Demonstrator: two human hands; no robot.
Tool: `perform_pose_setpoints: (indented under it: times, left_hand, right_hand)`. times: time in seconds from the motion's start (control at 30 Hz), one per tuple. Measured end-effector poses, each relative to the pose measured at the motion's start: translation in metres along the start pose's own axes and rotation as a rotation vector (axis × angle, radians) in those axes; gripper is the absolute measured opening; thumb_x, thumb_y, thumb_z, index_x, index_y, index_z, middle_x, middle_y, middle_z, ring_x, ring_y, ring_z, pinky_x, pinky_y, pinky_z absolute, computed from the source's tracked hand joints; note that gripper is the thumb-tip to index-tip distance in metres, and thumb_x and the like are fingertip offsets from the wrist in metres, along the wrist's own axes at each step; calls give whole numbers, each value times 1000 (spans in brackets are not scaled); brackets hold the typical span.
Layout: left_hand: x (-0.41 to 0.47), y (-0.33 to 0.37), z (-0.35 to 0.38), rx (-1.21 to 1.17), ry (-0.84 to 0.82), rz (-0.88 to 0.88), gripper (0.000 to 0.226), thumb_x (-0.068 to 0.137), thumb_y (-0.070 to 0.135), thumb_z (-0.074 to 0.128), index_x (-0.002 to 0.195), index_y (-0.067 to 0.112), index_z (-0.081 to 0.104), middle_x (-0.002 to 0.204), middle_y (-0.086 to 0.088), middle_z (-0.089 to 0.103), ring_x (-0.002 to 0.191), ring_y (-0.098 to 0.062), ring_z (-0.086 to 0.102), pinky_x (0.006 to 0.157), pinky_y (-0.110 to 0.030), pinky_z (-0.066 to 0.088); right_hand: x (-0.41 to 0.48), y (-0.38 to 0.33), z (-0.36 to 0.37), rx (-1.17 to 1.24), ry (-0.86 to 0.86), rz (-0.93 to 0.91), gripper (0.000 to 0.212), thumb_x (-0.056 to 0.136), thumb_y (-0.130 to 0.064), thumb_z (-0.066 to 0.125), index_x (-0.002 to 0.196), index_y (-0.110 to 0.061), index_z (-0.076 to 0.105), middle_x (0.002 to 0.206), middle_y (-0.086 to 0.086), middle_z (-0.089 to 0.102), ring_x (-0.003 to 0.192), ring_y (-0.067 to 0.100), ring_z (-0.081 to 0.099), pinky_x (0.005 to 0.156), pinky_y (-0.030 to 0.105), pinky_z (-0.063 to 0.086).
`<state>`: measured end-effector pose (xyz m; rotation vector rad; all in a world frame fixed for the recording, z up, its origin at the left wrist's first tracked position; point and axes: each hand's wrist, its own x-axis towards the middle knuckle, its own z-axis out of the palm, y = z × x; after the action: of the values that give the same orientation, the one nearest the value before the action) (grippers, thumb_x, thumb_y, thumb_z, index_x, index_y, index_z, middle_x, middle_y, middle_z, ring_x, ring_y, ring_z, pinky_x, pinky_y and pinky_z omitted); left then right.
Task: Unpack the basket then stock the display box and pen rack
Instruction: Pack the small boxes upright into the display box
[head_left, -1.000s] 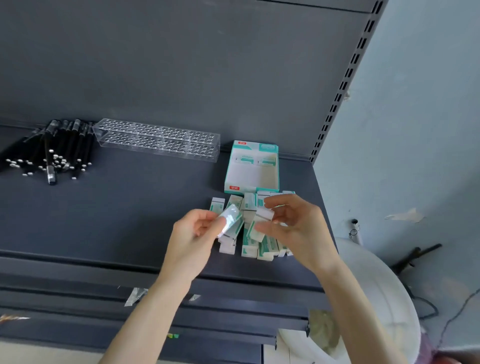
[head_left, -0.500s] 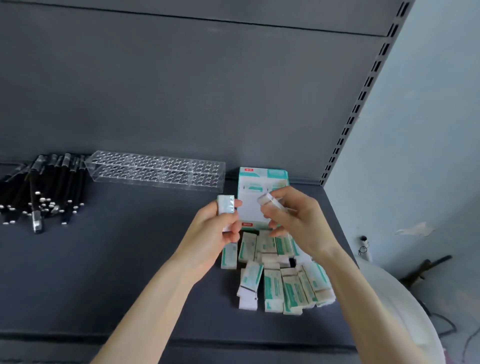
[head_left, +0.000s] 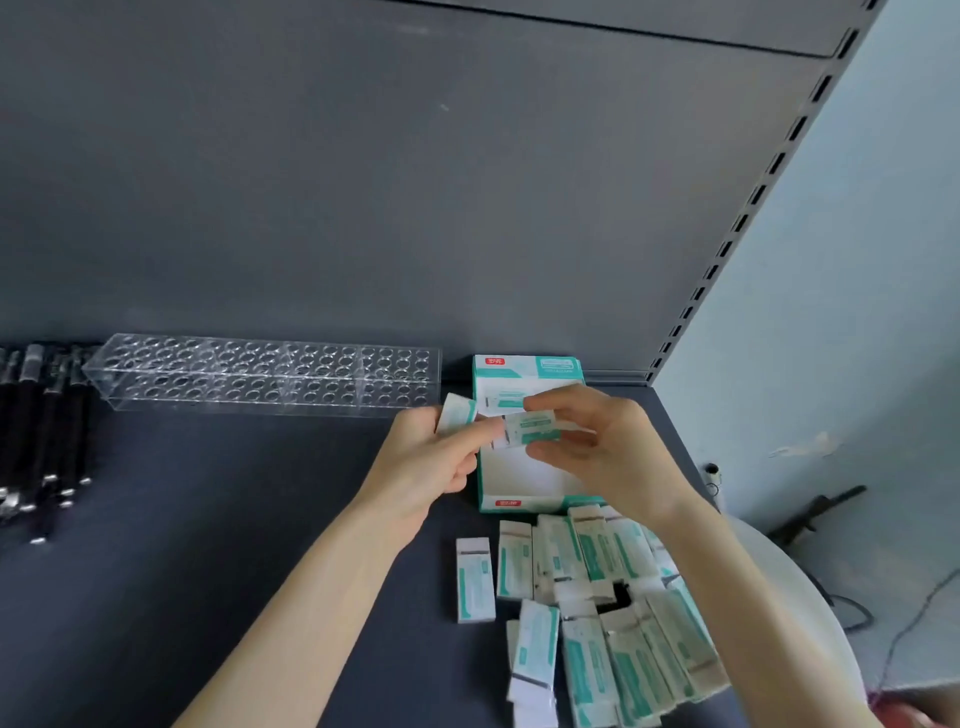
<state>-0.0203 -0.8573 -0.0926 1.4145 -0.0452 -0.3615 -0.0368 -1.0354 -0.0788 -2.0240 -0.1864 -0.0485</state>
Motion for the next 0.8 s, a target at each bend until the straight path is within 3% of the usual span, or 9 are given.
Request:
perform_pose_setpoints:
  times: [0.13,0.23,0.37,0.53,0.63,0.8]
  left_hand:
    - [6,-10,-1,1,133,-20,13,86,17,67,74,14,69,56,9,43,50,-9,31,41,-17,24]
    - [9,-20,-2,103,271,-13,13,88,25,63,89,13,57,60,10,52,48,-5,42,44,-19,35]
    - [8,-27,0,85,310,28,5,95,17,46,95,13,48,79,-2,58,46,-2,47,43,-18,39]
    - [8,-32,-2,84,347,133,9,97,12,48,89,10,53,81,-4,63,56,-8,56,47,-20,43]
    - [6,-33,-1,28,355,167,11,95,11,50,86,11,57,78,-3,66,60,-11,59,50,-20,46]
    - [7,-33,0,-32,360,185,13,95,10,52,86,13,61,77,-1,68,68,-9,61,54,-20,48]
  right_hand:
    - [12,8,-3,-363,35,-63,30,73,-11,78,102,-15,70,98,-9,62,78,14,62,78,25,52]
    - [23,15,-2,-463,-11,-70,29,75,-13,77,103,-10,71,101,-4,56,74,18,60,79,34,53]
    - [34,23,6,-538,-38,-62,21,77,-19,76,96,-11,69,97,-2,59,78,24,60,79,42,51]
    - [38,29,10,-570,-1,-96,14,79,-21,74,87,-11,68,98,-2,62,88,24,58,78,41,50]
    - [38,32,11,-583,-41,-116,8,83,-12,68,91,-10,70,103,0,60,92,24,58,80,39,51]
    - [38,39,10,-634,-79,-194,16,86,1,60,94,-6,72,105,6,60,90,27,62,79,39,52]
